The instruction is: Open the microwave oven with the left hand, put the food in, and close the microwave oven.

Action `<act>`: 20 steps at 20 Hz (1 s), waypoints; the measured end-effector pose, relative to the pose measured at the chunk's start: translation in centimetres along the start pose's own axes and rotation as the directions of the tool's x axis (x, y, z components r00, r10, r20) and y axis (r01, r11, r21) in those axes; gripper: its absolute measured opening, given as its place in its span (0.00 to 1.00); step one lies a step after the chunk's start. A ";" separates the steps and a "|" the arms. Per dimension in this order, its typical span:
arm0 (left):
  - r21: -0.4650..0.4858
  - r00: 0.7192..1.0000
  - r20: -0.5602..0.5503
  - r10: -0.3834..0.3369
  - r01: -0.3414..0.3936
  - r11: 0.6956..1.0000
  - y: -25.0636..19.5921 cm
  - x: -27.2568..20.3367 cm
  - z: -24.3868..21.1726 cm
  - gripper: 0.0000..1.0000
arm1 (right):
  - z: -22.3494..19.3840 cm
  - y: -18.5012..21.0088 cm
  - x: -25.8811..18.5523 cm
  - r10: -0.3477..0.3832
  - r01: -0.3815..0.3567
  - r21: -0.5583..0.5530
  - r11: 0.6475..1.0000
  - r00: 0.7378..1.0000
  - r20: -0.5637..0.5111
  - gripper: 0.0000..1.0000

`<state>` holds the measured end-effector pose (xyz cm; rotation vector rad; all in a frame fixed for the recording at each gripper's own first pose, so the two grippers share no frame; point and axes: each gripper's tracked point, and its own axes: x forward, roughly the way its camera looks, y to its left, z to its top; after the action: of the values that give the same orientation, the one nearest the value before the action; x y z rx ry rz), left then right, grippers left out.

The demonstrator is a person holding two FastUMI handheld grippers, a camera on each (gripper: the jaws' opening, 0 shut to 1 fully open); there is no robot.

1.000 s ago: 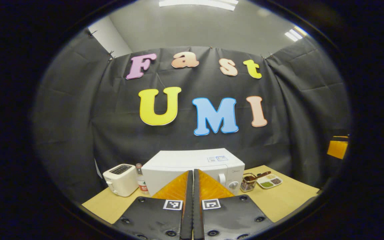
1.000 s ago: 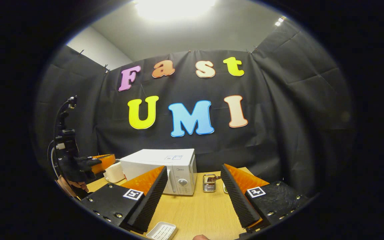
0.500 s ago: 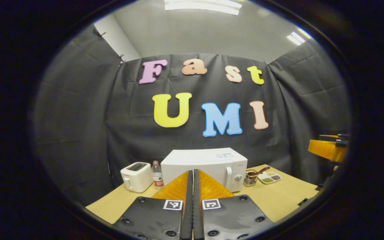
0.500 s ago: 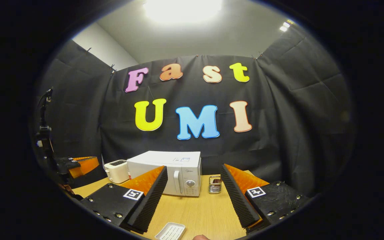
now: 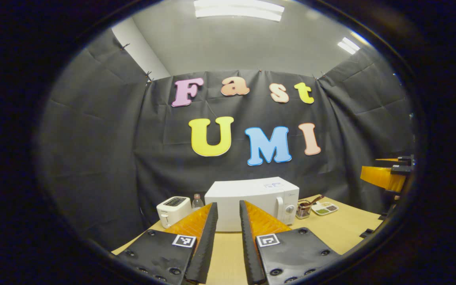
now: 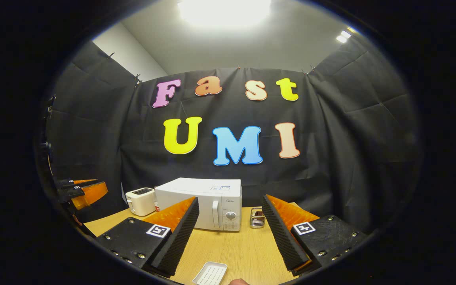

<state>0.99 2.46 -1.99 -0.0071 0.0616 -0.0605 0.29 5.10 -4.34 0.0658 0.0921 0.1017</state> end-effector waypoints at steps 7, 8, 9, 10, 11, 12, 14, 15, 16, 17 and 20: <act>-0.008 1.000 0.009 -0.005 0.005 1.000 0.3 -0.7 0.0 0.84 | 0.6 0.7 -0.4 -0.010 0.010 -0.018 1.000 1.000 0.015 0.97; -0.011 1.000 0.017 -0.001 0.001 1.000 0.5 -0.8 0.2 0.88 | 0.7 0.7 -0.4 -0.013 0.013 -0.019 1.000 1.000 0.017 0.97; -0.016 1.000 0.022 0.001 -0.001 1.000 0.7 -0.8 0.4 0.92 | 0.8 0.8 -0.6 -0.014 0.015 -0.018 1.000 1.000 0.018 0.97; -0.017 1.000 0.026 0.006 -0.006 1.000 0.9 -0.9 0.5 0.96 | 0.9 0.8 -0.6 -0.015 0.015 -0.016 1.000 1.000 0.020 0.97; -0.017 1.000 0.029 0.013 -0.012 1.000 1.2 -0.8 0.5 1.00 | 1.0 0.9 -0.7 -0.017 0.017 -0.016 1.000 1.000 0.021 0.97; -0.017 0.999 0.030 0.016 -0.016 1.000 1.3 -0.9 0.6 0.98 | 0.9 0.9 -0.6 -0.018 0.019 -0.017 1.000 1.000 0.023 0.97; -0.019 0.999 0.031 0.019 -0.019 1.000 1.6 -0.9 0.6 1.00 | 1.0 1.1 -0.6 -0.019 0.019 -0.017 1.000 1.000 0.025 0.97; -0.019 0.999 0.033 0.023 -0.023 1.000 1.8 -0.9 0.6 1.00 | 1.0 1.1 -0.6 -0.020 0.020 -0.016 1.000 0.999 0.025 0.97; -0.018 0.999 0.034 0.023 -0.023 1.000 1.9 -1.1 0.6 1.00 | 1.0 1.2 -0.6 -0.020 0.021 -0.015 1.000 0.999 0.025 0.97; -0.019 0.999 0.036 0.026 -0.025 1.000 2.1 -1.1 0.7 1.00 | 1.1 1.2 -0.8 -0.022 0.022 -0.014 1.000 0.999 0.027 0.97; -0.014 0.999 0.036 0.021 -0.020 1.000 2.3 -1.0 0.7 1.00 | 1.1 1.4 -0.6 -0.024 0.024 -0.017 1.000 0.999 0.027 0.97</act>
<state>0.13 4.83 -1.25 -0.0216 0.0255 -0.0396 -0.31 6.32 -3.14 0.0488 0.0649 0.0777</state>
